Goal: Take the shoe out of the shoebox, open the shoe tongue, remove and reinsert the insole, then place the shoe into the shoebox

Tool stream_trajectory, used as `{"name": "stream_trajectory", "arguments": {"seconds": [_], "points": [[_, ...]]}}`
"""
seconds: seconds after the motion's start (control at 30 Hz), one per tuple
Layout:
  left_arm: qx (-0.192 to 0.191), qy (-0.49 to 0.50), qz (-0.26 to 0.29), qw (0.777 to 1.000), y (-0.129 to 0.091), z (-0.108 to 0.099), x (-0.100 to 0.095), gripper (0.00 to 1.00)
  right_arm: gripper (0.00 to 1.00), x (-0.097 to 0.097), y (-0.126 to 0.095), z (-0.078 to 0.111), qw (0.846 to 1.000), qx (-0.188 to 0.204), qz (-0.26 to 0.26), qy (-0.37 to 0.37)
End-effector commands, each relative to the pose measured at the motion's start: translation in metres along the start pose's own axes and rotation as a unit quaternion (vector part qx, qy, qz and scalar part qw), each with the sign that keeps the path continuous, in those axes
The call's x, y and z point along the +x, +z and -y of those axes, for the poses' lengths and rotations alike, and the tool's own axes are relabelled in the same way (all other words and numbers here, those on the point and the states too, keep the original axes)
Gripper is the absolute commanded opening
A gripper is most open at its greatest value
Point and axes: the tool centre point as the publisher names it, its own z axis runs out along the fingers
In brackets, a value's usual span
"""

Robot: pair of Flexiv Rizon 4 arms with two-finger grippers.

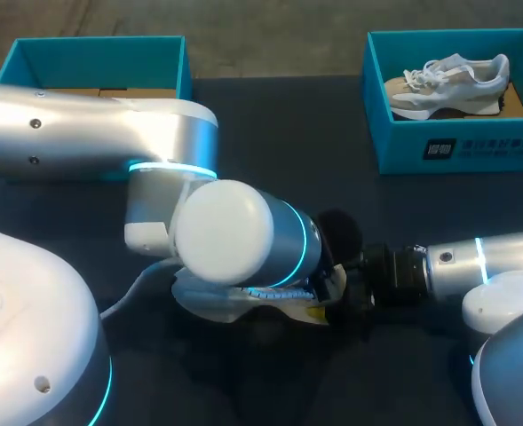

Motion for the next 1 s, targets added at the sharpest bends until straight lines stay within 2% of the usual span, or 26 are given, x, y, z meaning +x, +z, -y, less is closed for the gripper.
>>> {"name": "stream_trajectory", "arguments": {"seconds": [0.03, 0.33, 0.53, 1.0], "points": [[0.006, 0.002, 0.001, 1.000, -0.002, -0.008, 0.002, 0.37, 0.00, 0.001, 0.001, -0.002, 1.000, 0.003, 0.000, 0.001], [0.045, 0.008, -0.006, 0.999, -0.007, -0.026, -0.001, 0.34, 0.00, 0.001, 0.001, -0.002, 1.000, 0.003, 0.000, 0.001], [0.056, 0.000, -0.009, 0.998, -0.005, -0.034, -0.003, 0.33, 0.00, 0.001, 0.001, -0.002, 1.000, 0.003, 0.000, 0.001], [0.086, 0.003, -0.012, 0.996, 0.002, -0.033, -0.001, 0.32, 0.00, 0.001, 0.001, -0.002, 1.000, 0.003, 0.000, 0.001]]}}
